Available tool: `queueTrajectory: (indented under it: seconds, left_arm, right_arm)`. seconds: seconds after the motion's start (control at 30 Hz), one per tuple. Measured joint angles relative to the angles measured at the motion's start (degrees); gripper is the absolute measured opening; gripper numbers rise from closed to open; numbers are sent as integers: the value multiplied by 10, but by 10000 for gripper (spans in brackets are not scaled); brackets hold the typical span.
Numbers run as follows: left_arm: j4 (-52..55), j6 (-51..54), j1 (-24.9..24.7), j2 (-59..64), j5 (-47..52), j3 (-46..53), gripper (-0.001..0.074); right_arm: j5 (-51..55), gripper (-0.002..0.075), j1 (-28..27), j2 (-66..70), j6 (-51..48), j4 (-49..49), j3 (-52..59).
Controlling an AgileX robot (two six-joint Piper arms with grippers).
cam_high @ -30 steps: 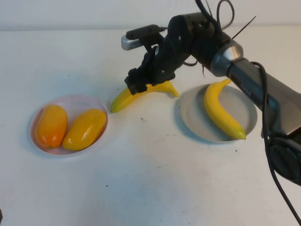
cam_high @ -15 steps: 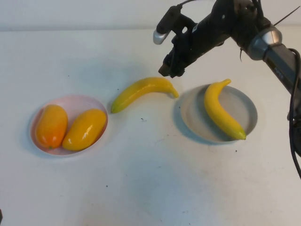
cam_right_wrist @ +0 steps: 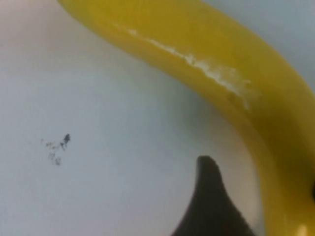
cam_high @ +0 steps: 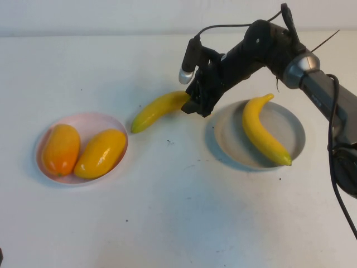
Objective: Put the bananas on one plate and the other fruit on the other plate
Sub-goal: Put another type of fruit in the right plate
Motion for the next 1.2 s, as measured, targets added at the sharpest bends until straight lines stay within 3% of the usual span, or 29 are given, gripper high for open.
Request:
queueTrajectory:
  seconds: [0.5,0.67,0.8,0.93,1.07,1.2]
  left_arm:
    - [0,0,0,0,0,0,1]
    - [0,0,0,0,0,0,1]
    - [0,0,0,0,0,0,1]
    - [0,0,0,0,0,0,1]
    - [0,0,0,0,0,0,1]
    - [0,0,0,0,0,0,1]
  right_arm:
    - [-51,417,0,1,-3,26,0]
    - [-54,426,8,1,75,91,0]
    - [-49,427,20,1,212,97,-12]
    - [-32,428,26,1,432,69,-46]
    - [27,451,34,1,635,-24,-101]
    - [77,530,51,-1,734,-112,-134]
